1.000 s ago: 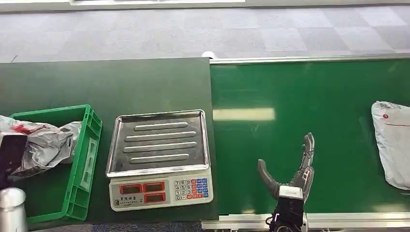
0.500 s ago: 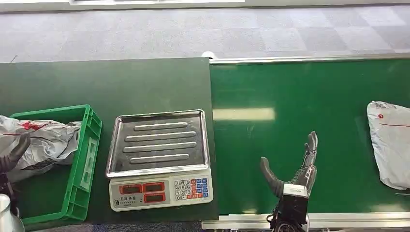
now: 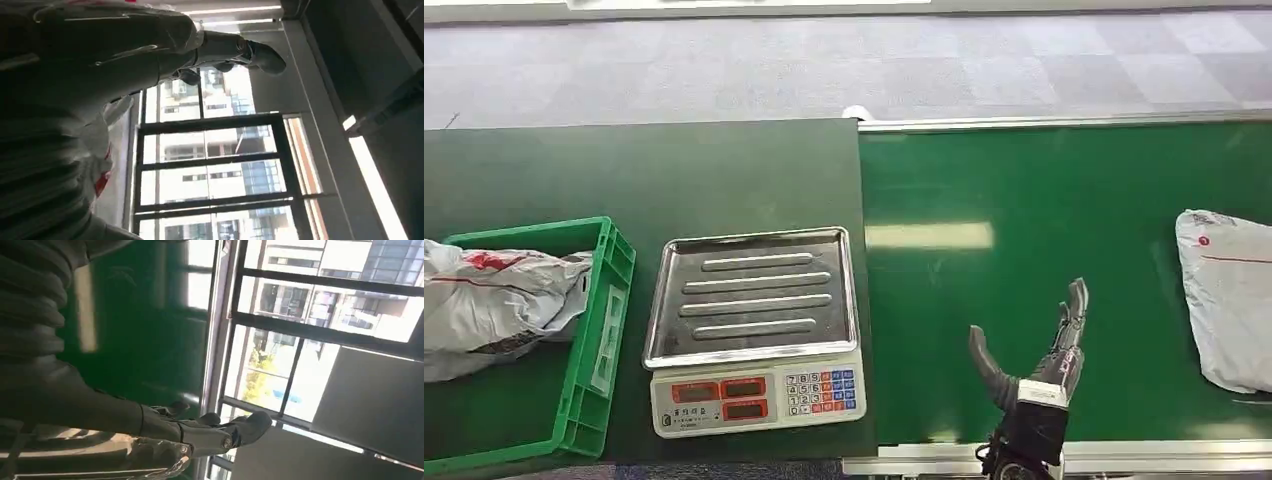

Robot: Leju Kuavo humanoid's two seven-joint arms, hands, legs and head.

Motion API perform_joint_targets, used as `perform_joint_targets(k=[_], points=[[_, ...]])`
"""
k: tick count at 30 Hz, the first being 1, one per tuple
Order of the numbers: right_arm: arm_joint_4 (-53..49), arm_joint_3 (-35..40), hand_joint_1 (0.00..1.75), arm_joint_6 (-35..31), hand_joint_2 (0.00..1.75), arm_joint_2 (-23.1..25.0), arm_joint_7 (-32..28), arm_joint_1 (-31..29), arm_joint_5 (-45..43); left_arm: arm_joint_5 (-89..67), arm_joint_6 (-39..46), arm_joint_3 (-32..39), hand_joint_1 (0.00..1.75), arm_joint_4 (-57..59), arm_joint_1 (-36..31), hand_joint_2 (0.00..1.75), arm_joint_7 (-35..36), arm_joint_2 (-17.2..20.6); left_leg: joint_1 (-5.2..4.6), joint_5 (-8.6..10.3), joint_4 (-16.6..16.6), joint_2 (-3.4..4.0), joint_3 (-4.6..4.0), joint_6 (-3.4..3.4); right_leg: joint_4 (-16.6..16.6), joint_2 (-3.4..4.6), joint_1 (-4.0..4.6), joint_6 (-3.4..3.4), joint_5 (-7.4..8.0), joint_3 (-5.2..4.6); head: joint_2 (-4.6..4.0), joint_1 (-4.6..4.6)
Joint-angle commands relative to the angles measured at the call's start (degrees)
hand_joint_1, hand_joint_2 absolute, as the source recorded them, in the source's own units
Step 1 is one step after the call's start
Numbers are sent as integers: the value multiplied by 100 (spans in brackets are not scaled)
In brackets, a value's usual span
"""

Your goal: Moved the parcel from conveyor to table for the left to box.

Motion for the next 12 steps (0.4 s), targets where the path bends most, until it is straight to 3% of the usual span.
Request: perform_joint_targets(k=[1,5,8,10,12], points=[[431,155,0,443,175,-217,6,-412,-370,-571,272,-2915,0,944,587,175,-20,-431,-6,13,-10,-35,4,4,-8,-33,-6,1,1,13,0,-4],[465,177,0,472,175,-221,6,-441,-388,-528,263,-2916,0,1020,534,175,-20,-478,-1,13,-13,-21,12,7,-16,-15,-1,0,12,28,0,-4],[514,127,0,408,175,-136,6,-478,-261,-203,-39,-3125,0,1729,199,175,-20,-478,-1,10,-10,-22,26,6,-9,-14,-1,0,7,46,0,-4],[407,12,0,415,175,-97,6,-373,-184,-935,647,-3721,0,1945,-150,175,-20,-83,-3,18,-20,-36,29,6,-16,-28,-2,-1,9,49,0,-7],[386,-134,0,544,175,-110,6,-347,-317,-581,334,-4024,0,2526,-524,175,-20,147,-1,29,-21,-79,19,5,-20,-68,0,-2,7,51,0,-4]])
